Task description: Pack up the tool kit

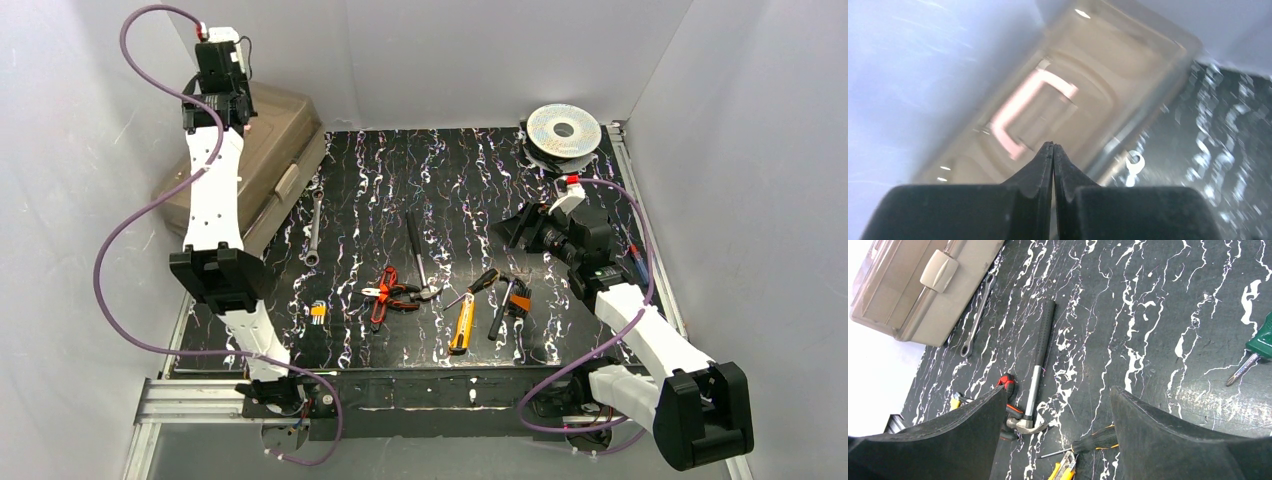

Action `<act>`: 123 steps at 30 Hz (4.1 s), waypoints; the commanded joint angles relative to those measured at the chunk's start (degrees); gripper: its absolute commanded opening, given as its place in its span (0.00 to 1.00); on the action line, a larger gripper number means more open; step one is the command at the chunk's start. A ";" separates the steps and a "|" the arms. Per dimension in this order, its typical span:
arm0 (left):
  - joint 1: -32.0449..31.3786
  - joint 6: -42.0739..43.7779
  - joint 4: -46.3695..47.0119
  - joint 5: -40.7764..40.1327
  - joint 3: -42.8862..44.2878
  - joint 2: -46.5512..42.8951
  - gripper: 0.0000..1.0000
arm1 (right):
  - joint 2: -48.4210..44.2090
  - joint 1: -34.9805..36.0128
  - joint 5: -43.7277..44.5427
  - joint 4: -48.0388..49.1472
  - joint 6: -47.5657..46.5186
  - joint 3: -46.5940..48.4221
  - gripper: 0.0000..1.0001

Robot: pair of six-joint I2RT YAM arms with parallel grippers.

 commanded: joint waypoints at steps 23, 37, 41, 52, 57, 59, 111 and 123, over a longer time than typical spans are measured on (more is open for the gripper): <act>18.84 -3.33 5.06 19.71 7.32 28.14 0.00 | 0.79 0.36 -3.62 5.79 2.54 0.34 0.82; 16.55 -6.95 2.70 56.03 -2.61 22.75 0.00 | 1.33 0.36 -3.02 4.46 1.46 1.72 0.83; 14.39 -8.55 3.09 51.40 -9.64 17.91 0.00 | 0.84 0.35 -2.96 3.48 0.89 1.90 0.83; 9.49 -16.70 14.29 44.40 -39.04 -3.30 0.00 | -0.50 0.36 -3.51 0.86 -0.54 2.29 0.86; 6.93 -24.31 27.34 43.94 -53.10 -10.87 0.12 | 0.79 0.36 -5.50 0.49 -0.29 3.10 0.87; 5.35 -24.50 28.36 43.46 -53.78 -11.66 0.18 | 1.40 0.40 -6.41 0.53 0.03 3.38 0.87; 1.05 -28.19 28.51 48.45 -70.64 -40.55 0.98 | 53.33 7.84 -19.09 53.23 44.47 18.71 0.92; -1.42 -26.28 32.31 54.36 -74.62 -38.16 0.98 | 61.69 9.50 -20.32 64.87 54.86 24.49 0.55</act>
